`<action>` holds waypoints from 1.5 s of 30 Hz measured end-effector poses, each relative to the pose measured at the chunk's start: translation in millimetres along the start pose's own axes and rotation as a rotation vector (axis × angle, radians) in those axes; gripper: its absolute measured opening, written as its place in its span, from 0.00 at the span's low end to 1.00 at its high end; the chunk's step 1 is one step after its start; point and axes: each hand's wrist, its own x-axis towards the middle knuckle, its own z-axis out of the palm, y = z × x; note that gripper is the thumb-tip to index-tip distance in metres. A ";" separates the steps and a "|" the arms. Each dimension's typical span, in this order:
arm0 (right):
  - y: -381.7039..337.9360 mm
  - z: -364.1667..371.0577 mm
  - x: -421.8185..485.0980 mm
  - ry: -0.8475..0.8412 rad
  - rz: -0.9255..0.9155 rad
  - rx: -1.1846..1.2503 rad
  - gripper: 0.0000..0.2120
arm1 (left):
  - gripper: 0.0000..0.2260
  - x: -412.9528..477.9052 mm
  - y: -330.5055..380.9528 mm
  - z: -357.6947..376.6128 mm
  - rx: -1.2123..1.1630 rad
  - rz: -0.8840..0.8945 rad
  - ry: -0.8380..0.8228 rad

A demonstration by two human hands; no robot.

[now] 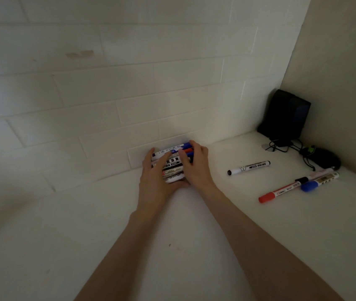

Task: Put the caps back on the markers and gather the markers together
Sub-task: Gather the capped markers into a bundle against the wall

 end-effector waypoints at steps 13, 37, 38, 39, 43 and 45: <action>23.6 -120.2 5.3 -0.018 -0.059 -0.786 0.22 | 0.36 1.8 -10.8 5.3 0.058 0.034 0.013; 11.9 -45.6 -51.7 -0.121 -0.356 -0.526 0.11 | 0.36 3.8 -11.5 4.9 -0.052 0.000 -0.057; 12.6 -46.5 -52.9 -0.098 -0.346 -0.524 0.13 | 0.35 2.4 -9.0 2.7 -0.065 0.008 -0.057; 13.6 -47.8 -53.6 -0.067 -0.324 -0.519 0.15 | 0.35 1.4 -6.6 1.1 -0.069 0.012 -0.057; 14.7 -53.6 -52.1 0.039 -0.226 -0.490 0.31 | 0.47 -0.3 -6.7 -0.9 -0.108 0.012 -0.105; 17.0 -56.0 -51.9 0.024 -0.204 -0.444 0.39 | 0.53 -0.7 -8.7 0.5 -0.130 0.014 -0.128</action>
